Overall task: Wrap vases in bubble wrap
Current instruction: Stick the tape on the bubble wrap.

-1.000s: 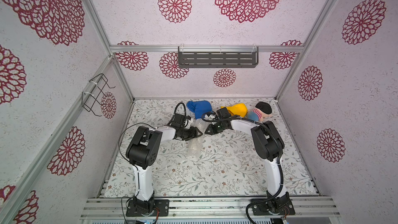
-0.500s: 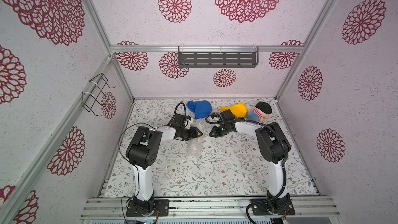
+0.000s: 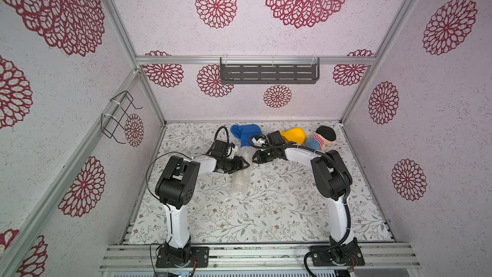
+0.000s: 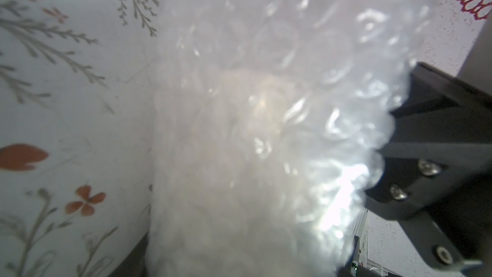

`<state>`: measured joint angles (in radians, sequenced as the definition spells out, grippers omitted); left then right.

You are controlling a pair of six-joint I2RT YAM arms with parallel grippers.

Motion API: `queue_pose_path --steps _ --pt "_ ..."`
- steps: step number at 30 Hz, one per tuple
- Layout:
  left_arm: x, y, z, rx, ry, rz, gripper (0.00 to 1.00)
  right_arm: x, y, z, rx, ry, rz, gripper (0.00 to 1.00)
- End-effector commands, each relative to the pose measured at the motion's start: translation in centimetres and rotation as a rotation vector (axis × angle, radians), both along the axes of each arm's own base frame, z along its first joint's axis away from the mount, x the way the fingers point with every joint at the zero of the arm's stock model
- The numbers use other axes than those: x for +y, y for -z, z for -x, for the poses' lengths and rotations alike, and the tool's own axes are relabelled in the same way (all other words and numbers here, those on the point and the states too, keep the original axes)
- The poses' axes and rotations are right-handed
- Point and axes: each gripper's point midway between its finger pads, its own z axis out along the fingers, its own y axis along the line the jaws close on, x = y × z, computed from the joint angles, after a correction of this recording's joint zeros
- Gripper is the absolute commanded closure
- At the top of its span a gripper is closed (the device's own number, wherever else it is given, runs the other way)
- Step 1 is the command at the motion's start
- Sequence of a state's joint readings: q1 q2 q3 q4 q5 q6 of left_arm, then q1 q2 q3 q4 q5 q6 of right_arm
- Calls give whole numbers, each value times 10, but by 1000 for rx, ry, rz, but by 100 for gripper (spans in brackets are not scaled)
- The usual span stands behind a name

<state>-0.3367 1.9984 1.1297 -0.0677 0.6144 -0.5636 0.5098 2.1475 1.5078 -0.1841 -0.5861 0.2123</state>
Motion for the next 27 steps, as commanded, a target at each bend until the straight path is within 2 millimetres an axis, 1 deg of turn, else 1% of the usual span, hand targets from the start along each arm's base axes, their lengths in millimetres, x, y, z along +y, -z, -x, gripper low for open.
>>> queue_pose_path --steps 1,2,4,6,8,10,13,17,20,21,22,24,25,27 --pt "-9 0 7 -1 46 5 100 -22 -17 3 -37 26 28 92" --pt "-10 0 7 -1 46 5 100 -27 -13 4 -31 31 38 92" --pt "-10 0 7 0 46 4 100 -31 -7 8 -18 30 52 92" --pt "-10 1 7 1 47 4 100 -30 -2 12 -4 24 50 92" --pt "-10 1 7 1 47 5 100 -24 -2 14 -2 18 38 92" --pt "-9 2 7 3 45 3 100 -16 -5 13 -2 9 22 92" --pt "-10 1 7 3 48 6 100 0 -9 6 -3 -5 -8 93" --pt "-10 0 7 0 47 4 100 26 -18 -1 1 -28 -64 94" --pt "-10 0 7 -1 47 4 100 44 -26 -2 9 -43 -116 95" --pt "-10 1 7 1 48 5 100 47 -28 -2 12 -44 -130 95" --pt "-10 1 7 1 49 4 100 47 -29 -2 12 -42 -136 95" --pt "-10 1 7 1 49 5 100 40 -29 -3 0 -30 -114 95" --pt "-9 1 7 3 46 4 100 35 -26 -3 -6 -20 -93 95" --pt "-9 1 6 0 43 -1 100 18 -17 -4 -13 19 -23 95"
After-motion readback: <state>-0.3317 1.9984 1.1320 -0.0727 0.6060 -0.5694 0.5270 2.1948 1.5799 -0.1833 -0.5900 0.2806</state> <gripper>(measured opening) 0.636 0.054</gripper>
